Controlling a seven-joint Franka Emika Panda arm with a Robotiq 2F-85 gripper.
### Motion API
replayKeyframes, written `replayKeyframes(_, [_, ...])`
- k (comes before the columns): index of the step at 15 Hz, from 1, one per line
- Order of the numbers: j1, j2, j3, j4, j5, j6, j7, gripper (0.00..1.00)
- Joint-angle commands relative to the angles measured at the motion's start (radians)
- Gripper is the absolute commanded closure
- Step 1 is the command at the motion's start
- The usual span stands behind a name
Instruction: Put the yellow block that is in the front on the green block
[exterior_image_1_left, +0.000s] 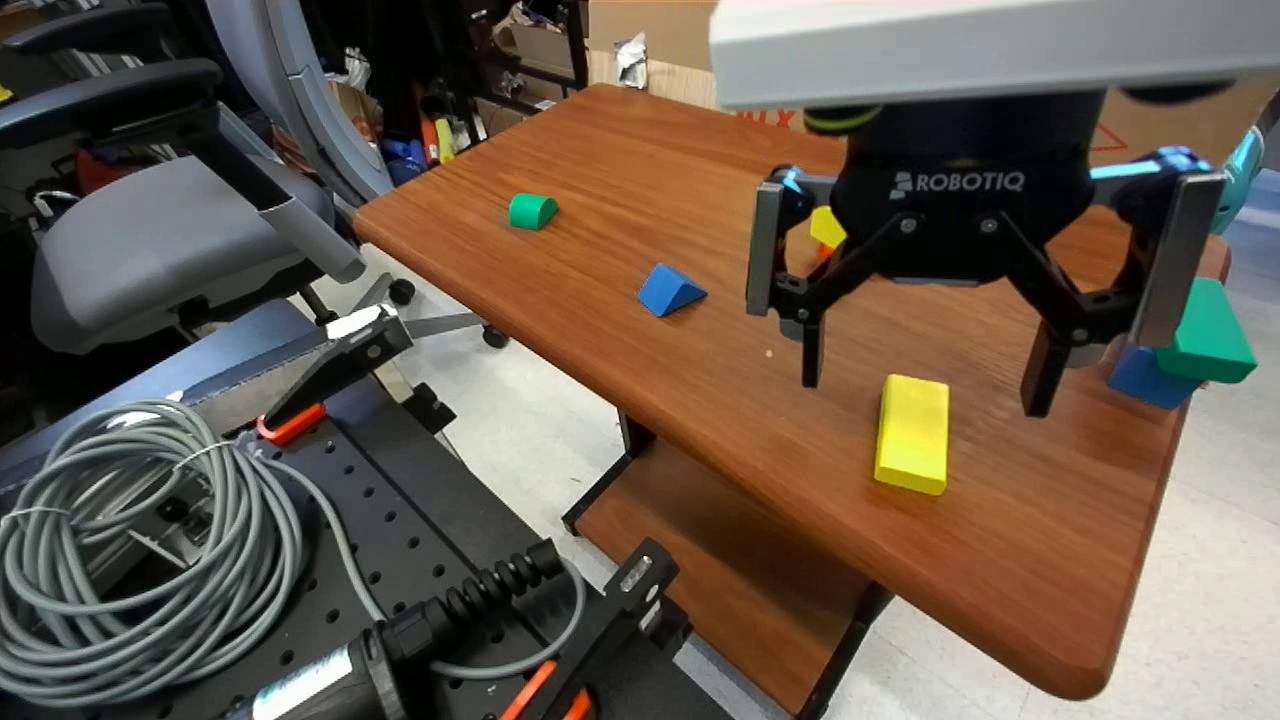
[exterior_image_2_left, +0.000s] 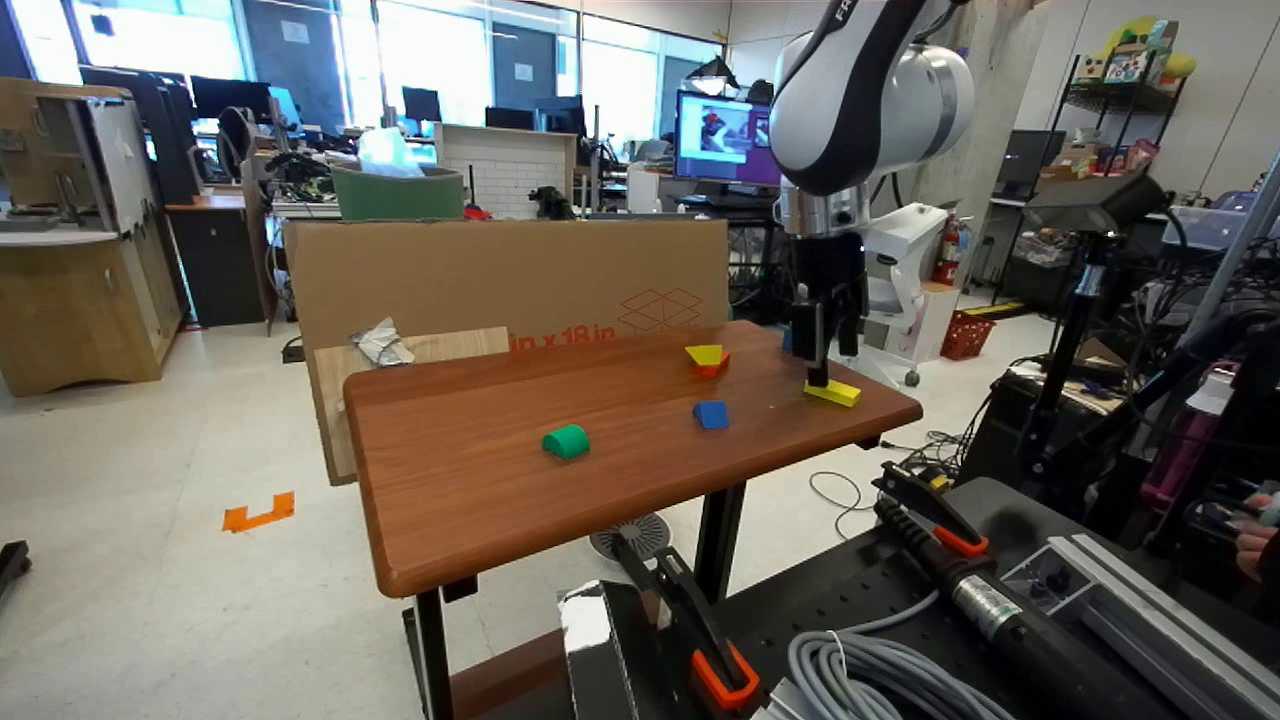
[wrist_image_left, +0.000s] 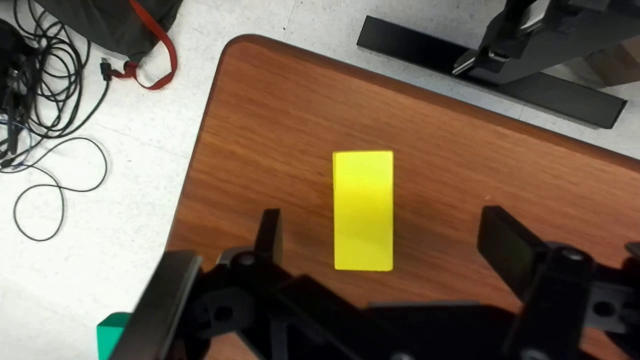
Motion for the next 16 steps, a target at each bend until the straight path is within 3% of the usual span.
replayKeyframes(1, [-0.039, 0.062, 0.021, 0.045, 0.044, 0.004, -0.079, 0.00])
replayKeyframes(8, [-0.065, 0.152, 0.040, 0.117, 0.082, -0.038, -0.134, 0.00])
replayKeyframes(9, [-0.061, 0.157, 0.044, 0.123, 0.082, -0.044, -0.132, 0.04])
replayKeyframes(10, [-0.058, 0.159, 0.048, 0.130, 0.082, -0.052, -0.132, 0.28])
replayKeyframes(12, [-0.060, 0.141, 0.064, 0.124, 0.091, -0.064, -0.145, 0.32])
replayKeyframes(16, [-0.069, 0.081, 0.086, 0.083, 0.101, -0.046, -0.171, 0.64])
